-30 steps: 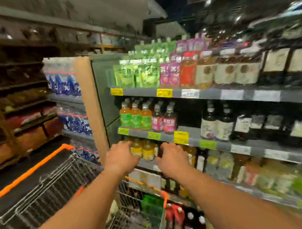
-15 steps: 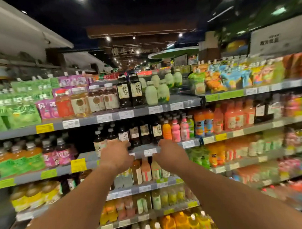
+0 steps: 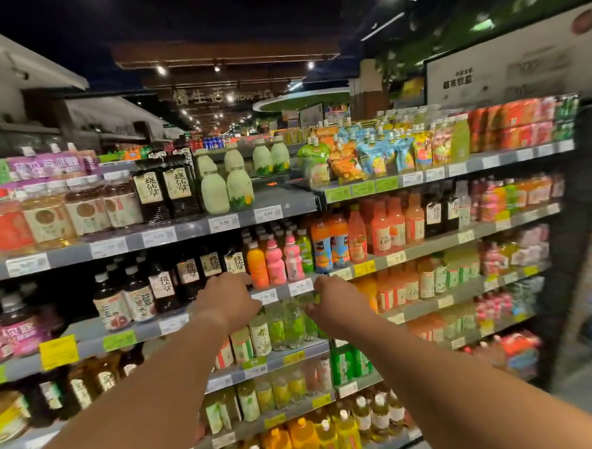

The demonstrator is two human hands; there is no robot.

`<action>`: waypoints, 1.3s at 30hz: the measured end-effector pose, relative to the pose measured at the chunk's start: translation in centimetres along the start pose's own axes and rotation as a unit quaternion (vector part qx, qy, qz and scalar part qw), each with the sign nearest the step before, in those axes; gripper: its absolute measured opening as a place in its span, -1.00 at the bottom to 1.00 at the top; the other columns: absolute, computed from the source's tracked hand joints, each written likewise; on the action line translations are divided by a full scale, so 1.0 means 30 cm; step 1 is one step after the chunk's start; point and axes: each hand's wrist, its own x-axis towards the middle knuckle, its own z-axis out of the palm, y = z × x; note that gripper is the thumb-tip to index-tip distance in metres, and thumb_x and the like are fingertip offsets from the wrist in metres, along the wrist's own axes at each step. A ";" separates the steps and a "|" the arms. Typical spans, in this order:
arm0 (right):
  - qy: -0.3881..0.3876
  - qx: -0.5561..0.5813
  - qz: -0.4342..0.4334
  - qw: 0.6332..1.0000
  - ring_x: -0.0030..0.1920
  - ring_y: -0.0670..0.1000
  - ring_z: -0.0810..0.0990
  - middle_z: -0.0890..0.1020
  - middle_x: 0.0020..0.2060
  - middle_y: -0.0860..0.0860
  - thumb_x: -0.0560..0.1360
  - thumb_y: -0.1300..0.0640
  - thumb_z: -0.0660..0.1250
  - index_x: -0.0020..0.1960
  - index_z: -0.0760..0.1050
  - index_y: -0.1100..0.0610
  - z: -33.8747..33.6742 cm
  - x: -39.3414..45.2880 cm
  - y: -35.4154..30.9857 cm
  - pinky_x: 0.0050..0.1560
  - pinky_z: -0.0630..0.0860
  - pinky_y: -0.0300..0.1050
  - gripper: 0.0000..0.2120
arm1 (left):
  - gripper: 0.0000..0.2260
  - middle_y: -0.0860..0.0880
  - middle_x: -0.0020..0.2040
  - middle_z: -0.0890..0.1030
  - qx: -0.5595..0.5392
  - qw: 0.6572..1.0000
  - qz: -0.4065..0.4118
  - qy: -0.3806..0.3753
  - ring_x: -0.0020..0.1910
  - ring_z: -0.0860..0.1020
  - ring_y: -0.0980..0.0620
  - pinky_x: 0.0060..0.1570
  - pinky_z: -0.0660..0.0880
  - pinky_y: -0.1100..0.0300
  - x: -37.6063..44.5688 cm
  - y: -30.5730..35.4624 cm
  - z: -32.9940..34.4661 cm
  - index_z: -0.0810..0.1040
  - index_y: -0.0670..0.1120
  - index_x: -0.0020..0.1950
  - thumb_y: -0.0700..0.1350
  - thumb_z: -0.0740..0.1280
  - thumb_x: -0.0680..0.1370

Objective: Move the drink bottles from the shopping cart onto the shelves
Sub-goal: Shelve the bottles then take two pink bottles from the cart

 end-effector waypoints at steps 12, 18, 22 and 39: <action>0.005 -0.021 0.007 1.000 0.12 0.16 0.54 0.53 0.19 0.10 0.52 -0.13 0.30 0.29 0.39 0.10 0.053 0.276 0.084 0.06 0.54 0.06 -0.55 | -0.72 -0.04 0.12 0.60 -0.025 0.999 0.020 -0.013 0.13 0.53 -0.13 0.12 0.51 0.00 0.314 0.043 0.120 0.58 0.05 0.13 0.04 0.33 0.45; -0.011 0.010 -0.001 1.000 0.08 0.18 0.55 0.54 0.16 0.16 0.54 -0.14 0.27 0.26 0.43 0.15 0.150 0.490 0.108 -0.02 0.48 -0.02 -0.56 | -0.70 -0.05 0.09 0.62 -0.050 0.998 -0.018 -0.013 0.07 0.56 -0.12 0.06 0.53 0.05 0.490 0.015 0.211 0.60 0.01 0.12 0.03 0.35 0.41; -0.009 0.040 -0.006 0.999 0.07 0.20 0.57 0.60 0.11 0.17 0.54 -0.13 0.27 0.22 0.46 0.17 0.214 0.649 0.149 -0.03 0.50 0.00 -0.58 | -0.84 -0.06 0.08 0.62 -0.100 0.993 -0.058 0.010 0.02 0.56 -0.11 -0.06 0.44 0.16 0.621 0.037 0.277 0.59 0.06 -0.04 -0.01 0.40 0.39; -0.078 0.112 -0.039 0.990 0.00 0.21 0.60 0.60 0.00 0.18 0.48 -0.10 0.26 0.05 0.46 0.18 0.486 1.183 0.264 -0.17 0.40 -0.11 -0.65 | -0.66 -0.11 0.08 0.64 -0.153 0.959 -0.235 0.031 0.05 0.60 -0.18 -0.10 0.46 0.14 1.061 0.082 0.566 0.52 -0.05 0.05 0.16 0.38 0.43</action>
